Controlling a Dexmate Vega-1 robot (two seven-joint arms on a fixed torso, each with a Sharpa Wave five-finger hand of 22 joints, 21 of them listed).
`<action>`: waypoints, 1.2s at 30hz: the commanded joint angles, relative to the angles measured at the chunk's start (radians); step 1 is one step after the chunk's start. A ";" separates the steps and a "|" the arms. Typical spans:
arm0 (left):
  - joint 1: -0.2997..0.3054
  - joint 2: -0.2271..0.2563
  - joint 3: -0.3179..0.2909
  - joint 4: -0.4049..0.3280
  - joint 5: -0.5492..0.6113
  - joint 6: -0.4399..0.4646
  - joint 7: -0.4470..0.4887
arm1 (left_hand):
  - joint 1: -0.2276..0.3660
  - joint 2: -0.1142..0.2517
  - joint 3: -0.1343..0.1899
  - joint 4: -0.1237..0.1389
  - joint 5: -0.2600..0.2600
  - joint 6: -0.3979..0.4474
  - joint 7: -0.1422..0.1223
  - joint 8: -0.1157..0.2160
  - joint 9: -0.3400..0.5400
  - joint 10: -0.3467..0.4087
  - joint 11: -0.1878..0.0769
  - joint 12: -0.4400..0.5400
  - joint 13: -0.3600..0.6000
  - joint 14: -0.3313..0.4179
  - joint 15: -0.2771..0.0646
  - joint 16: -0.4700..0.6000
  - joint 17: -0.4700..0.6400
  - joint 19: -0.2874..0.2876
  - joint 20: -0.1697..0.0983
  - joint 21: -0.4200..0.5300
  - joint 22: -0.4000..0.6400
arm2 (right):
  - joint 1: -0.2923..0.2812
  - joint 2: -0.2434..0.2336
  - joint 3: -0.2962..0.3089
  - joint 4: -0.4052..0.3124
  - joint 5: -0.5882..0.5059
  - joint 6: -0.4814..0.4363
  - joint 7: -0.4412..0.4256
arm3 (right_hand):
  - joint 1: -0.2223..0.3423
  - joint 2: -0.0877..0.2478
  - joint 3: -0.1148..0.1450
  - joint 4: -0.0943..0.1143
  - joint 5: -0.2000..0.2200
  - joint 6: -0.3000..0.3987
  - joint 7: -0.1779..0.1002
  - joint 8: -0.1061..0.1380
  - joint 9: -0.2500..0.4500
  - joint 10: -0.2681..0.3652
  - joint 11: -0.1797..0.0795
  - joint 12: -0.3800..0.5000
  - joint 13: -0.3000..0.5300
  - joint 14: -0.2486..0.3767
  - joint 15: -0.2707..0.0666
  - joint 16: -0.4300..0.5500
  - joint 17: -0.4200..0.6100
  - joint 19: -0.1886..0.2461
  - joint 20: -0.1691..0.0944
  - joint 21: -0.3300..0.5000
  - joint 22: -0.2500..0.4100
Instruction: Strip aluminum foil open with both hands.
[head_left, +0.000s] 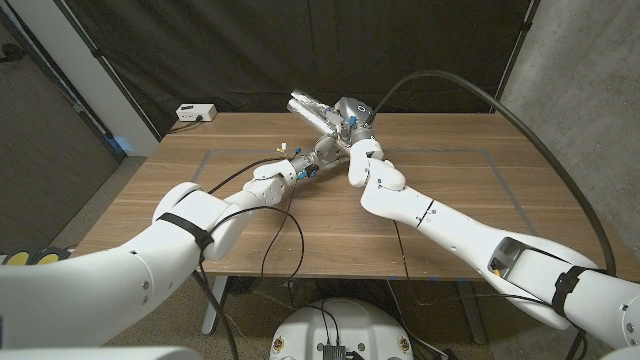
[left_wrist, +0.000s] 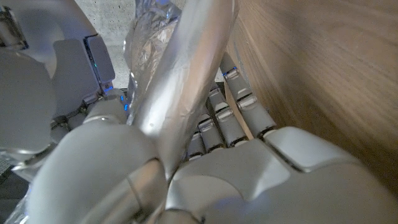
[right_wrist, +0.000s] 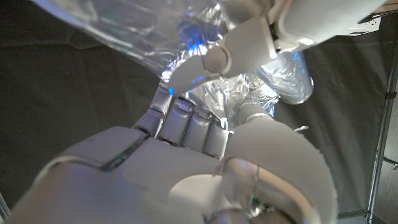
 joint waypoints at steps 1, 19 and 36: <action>0.042 -0.033 -0.083 -0.062 -0.023 0.098 -0.038 | -0.019 -0.010 -0.054 -0.017 0.011 -0.022 -0.001 -0.017 -0.003 -0.032 0.014 -0.014 -0.003 -0.034 -0.059 0.009 0.004 -0.013 0.010 -0.015 0.000 | -0.001 0.004 0.000 -0.009 -0.012 -0.038 0.000 | 0.008 -0.006 0.006 -0.001 -0.002 0.007 0.005 -0.002 0.002 0.000 0.004 0.003 0.006 0.012 -0.084 0.001 0.004 0.008 -0.026 0.007 0.003; 0.047 -0.077 -0.198 -0.062 0.132 0.161 -0.005 | 0.044 0.005 -0.225 -0.102 0.095 -0.162 0.041 -0.103 -0.003 -0.239 0.069 -0.050 -0.008 -0.263 0.008 0.009 0.005 -0.140 0.066 -0.113 0.004 | 0.006 0.022 -0.012 -0.010 -0.046 -0.083 -0.039 | 0.022 -0.011 0.013 -0.007 -0.005 0.027 0.010 0.001 0.010 0.034 -0.003 0.018 0.021 0.046 -0.085 0.024 0.027 0.017 -0.034 0.034 0.004; 0.061 -0.076 -0.230 -0.062 0.164 0.150 -0.031 | 0.063 0.015 -0.247 -0.107 0.117 -0.154 0.046 -0.102 0.000 -0.257 0.078 -0.044 -0.007 -0.283 0.010 0.015 0.007 -0.157 0.074 -0.126 0.006 | 0.036 0.026 -0.040 -0.019 -0.103 -0.130 -0.033 | 0.032 -0.015 0.012 -0.010 0.000 0.035 0.005 0.009 0.029 0.042 -0.014 0.026 0.042 0.055 -0.087 0.033 0.044 0.012 -0.049 0.055 0.005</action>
